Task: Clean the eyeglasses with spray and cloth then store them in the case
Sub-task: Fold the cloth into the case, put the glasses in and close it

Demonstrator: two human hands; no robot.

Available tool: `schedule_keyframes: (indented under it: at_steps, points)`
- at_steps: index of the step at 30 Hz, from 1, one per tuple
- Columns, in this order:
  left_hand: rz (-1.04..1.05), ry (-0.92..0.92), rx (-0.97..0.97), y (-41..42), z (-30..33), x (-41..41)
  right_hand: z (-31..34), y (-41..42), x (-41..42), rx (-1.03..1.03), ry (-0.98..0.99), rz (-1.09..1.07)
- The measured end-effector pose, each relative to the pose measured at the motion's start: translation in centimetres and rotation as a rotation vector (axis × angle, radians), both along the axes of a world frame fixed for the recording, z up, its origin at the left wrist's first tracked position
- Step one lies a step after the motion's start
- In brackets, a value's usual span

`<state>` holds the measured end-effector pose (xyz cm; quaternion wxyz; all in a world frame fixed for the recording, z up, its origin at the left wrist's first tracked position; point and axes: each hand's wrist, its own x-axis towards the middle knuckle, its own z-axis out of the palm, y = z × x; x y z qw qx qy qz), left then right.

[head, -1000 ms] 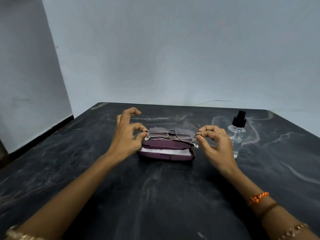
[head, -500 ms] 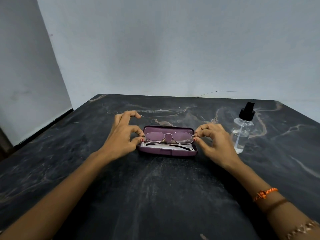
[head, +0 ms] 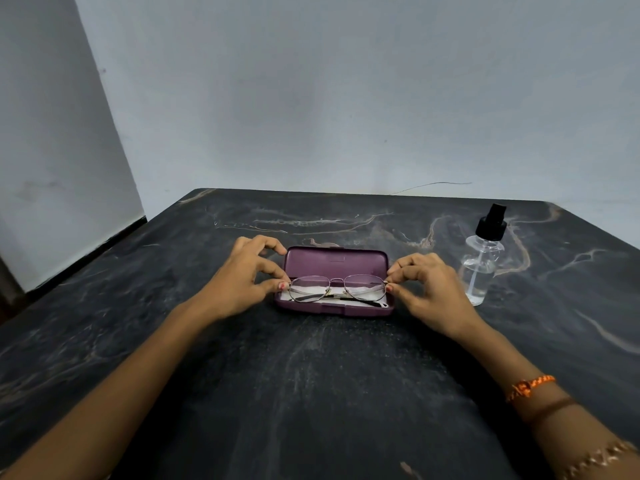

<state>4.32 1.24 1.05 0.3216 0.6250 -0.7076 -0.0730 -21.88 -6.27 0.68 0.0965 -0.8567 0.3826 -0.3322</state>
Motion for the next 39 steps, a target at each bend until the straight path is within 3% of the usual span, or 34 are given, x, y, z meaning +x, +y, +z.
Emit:
schedule_keyframes:
  at_steps: [6,12,19,25,31,39]
  points:
    - [0.067,-0.067,0.023,0.0,0.1,0.5,-0.1,-0.1,0.1,-0.009,0.008,0.010]
    - [0.014,0.157,0.220,0.2,0.2,0.2,-0.3,-0.3,0.0,-0.029,0.032,0.026]
    - [0.002,0.101,0.275,0.2,-0.1,0.1,-0.3,-0.2,-0.1,-0.042,0.064,0.047]
    - [-0.007,0.116,0.252,0.3,0.0,0.0,-0.3,-0.1,-0.3,0.132,-0.188,0.064]
    - [-0.007,0.134,0.248,0.5,-0.1,-0.3,-1.0,0.4,0.4,0.402,-0.230,0.115]
    - [-0.009,0.186,0.254,0.6,0.0,-0.6,-0.5,0.8,0.6,0.308,-0.198,0.156]
